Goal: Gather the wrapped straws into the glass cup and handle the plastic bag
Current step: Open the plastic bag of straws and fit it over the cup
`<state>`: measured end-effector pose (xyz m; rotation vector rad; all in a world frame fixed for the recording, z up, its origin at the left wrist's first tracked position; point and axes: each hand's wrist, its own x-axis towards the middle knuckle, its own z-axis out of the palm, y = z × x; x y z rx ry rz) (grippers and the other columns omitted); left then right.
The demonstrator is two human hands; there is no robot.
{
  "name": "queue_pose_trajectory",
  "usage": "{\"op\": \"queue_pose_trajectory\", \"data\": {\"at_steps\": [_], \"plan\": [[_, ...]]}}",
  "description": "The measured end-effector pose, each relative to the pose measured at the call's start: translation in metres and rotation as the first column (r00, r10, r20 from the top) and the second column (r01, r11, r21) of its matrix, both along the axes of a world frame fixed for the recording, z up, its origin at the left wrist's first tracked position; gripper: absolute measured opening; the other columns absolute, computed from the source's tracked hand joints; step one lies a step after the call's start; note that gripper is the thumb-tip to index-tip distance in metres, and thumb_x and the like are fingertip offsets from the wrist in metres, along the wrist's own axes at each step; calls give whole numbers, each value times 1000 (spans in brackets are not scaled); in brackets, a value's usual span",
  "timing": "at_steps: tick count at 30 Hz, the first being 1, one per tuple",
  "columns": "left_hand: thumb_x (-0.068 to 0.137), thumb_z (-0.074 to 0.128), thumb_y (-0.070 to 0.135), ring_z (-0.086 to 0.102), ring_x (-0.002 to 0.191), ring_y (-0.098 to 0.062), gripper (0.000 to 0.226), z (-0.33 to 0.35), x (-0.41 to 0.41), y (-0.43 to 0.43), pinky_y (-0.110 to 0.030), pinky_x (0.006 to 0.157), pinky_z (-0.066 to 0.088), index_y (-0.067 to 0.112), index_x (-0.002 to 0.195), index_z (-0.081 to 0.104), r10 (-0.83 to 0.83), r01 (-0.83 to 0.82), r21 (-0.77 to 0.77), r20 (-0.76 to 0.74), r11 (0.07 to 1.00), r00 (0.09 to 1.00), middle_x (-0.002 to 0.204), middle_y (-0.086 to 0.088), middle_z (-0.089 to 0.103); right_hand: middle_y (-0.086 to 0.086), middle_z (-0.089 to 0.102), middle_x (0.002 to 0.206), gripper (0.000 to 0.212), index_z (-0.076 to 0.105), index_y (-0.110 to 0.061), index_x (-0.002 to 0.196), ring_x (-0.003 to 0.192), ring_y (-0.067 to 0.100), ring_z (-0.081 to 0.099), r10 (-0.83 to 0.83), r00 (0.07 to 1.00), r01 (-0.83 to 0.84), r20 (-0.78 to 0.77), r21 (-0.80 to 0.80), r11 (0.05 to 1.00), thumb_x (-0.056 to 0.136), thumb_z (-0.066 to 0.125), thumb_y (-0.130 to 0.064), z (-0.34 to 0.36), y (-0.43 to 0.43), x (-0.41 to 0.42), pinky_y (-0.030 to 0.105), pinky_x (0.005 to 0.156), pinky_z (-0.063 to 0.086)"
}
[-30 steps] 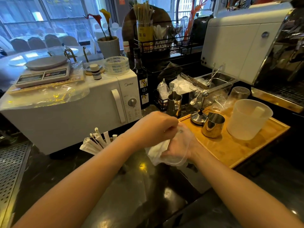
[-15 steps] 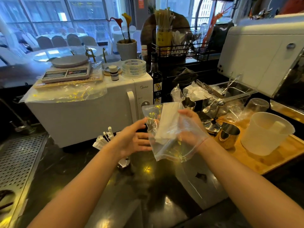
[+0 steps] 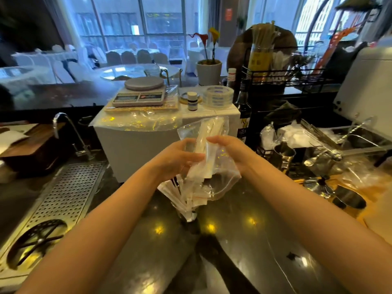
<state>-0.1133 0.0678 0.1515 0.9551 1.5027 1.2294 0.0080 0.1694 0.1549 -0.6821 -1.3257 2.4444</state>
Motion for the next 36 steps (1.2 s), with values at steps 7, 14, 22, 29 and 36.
{"op": "queue_pose_trajectory", "data": {"at_steps": [7, 14, 22, 29, 36], "plan": [[78, 60, -4, 69, 74, -4, 44, -9, -25, -5, -17, 57, 57, 25, 110, 53, 69, -55, 88, -168, 995, 983, 92, 0, 66, 7, 60, 113, 49, 39, -15, 132, 97, 19, 62, -19, 999, 30, -31, 401, 916, 87, 51, 0, -10, 6, -36, 28, 66, 59], [78, 62, -3, 66, 77, 1, 52, -39, -32, -7, -10, 63, 54, 29, 114, 44, 219, -163, 222, -260, 961, 940, 93, 7, 64, -9, 55, 106, 46, 40, -29, 124, 95, 8, 58, 8, 998, 24, -57, 544, 838, 87, 53, -4, -33, 7, -53, 25, 70, 57], [79, 60, -4, 60, 85, 4, 50, -55, -36, -11, -7, 64, 52, 39, 100, 47, 271, -217, 218, -260, 951, 927, 95, 11, 63, -7, 55, 112, 48, 42, -40, 122, 102, 6, 55, 79, 997, -57, -5, 644, 763, 88, 55, -9, -46, 7, -54, 22, 75, 52], [83, 59, 5, 63, 99, -19, 43, -47, -39, -15, -32, 84, 52, 25, 120, 48, 265, -225, 176, -255, 958, 930, 107, -5, 65, -9, 61, 105, 48, 42, -37, 125, 100, 4, 59, 82, 997, -55, -14, 636, 770, 87, 58, -13, -46, 12, -53, 22, 79, 52], [89, 50, 7, 64, 89, -16, 27, -31, -39, -18, -20, 74, 54, 14, 113, 58, 325, -282, 190, -253, 940, 911, 103, -7, 65, -6, 63, 102, 45, 44, -25, 127, 97, 4, 60, 62, 997, -19, -48, 612, 791, 87, 56, -8, -39, 14, -48, 9, 70, 53]]}}
